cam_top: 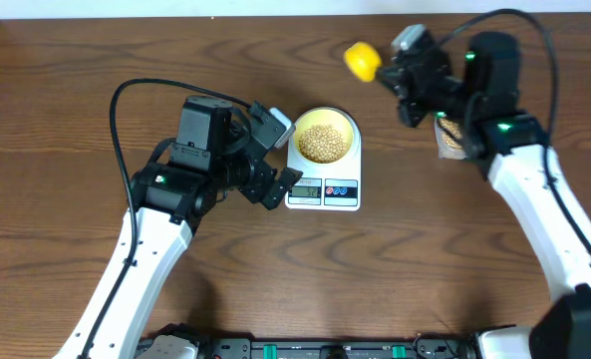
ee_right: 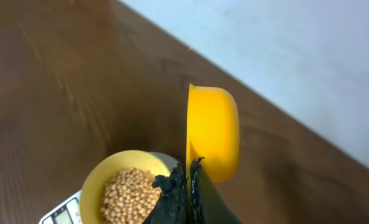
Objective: Scoop item into bowl and weigh 50g on scale
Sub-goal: 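Carry the yellow scoop left back over the yellow bowl with the right gripper, then dip the scoop into the bowl with the right gripper to take out soybeans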
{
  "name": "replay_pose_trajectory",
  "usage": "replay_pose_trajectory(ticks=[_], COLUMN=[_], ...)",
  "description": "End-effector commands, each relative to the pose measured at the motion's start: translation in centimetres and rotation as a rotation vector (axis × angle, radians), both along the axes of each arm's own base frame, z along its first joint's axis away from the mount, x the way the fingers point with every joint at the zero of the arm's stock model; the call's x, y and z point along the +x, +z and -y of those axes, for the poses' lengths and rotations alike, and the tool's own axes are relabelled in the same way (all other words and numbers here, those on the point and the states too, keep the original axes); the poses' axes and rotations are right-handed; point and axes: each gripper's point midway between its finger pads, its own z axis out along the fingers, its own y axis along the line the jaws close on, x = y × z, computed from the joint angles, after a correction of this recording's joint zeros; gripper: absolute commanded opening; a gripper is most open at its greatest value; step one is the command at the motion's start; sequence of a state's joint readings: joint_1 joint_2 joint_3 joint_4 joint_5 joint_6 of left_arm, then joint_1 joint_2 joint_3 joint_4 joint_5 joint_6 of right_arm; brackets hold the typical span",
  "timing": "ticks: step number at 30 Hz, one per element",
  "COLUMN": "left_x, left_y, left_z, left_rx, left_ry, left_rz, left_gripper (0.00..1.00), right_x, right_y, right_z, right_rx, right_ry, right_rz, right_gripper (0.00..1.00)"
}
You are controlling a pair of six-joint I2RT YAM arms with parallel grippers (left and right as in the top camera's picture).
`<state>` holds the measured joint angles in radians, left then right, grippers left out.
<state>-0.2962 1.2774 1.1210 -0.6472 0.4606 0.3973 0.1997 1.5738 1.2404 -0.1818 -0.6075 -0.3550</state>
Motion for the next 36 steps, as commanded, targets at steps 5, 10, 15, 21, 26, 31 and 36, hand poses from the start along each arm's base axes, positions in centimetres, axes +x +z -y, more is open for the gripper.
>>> replay_pose_trajectory(ticks=[5, 10, 15, 21, 26, 31, 36], left_x=[0.0, 0.0, 0.0, 0.0, 0.0, 0.0, 0.0], left_y=[-0.1, -0.1, -0.1, -0.1, -0.1, -0.1, -0.1], left_z=[-0.3, -0.3, -0.3, -0.3, -0.3, -0.3, -0.3], left_rx=[0.013, 0.013, 0.013, 0.013, 0.013, 0.013, 0.013], left_ry=[0.0, 0.0, 0.0, 0.0, 0.0, 0.0, 0.0], left_rz=[0.008, 0.008, 0.008, 0.008, 0.008, 0.008, 0.008], left_gripper=[0.98, 0.97, 0.98, 0.98, 0.98, 0.98, 0.98], right_x=[-0.7, -1.3, -1.3, -1.7, -1.9, -2.8, -3.5], right_y=[-3.9, -6.0, -8.2, -8.7, -8.9, -9.5, -9.9], right_z=[-4.3, -5.5, -4.1, -4.0, -4.0, -4.3, -4.9], right_rx=[-0.033, -0.06, -0.166, -0.192, -0.197, -0.21, -0.224], right_ry=[0.092, 0.109, 0.035, 0.054, 0.058, 0.073, 0.1], right_rz=[-0.064, -0.119, -0.166, -0.167, -0.18, -0.211, -0.214], right_gripper=[0.01, 0.01, 0.01, 0.01, 0.01, 0.01, 0.01])
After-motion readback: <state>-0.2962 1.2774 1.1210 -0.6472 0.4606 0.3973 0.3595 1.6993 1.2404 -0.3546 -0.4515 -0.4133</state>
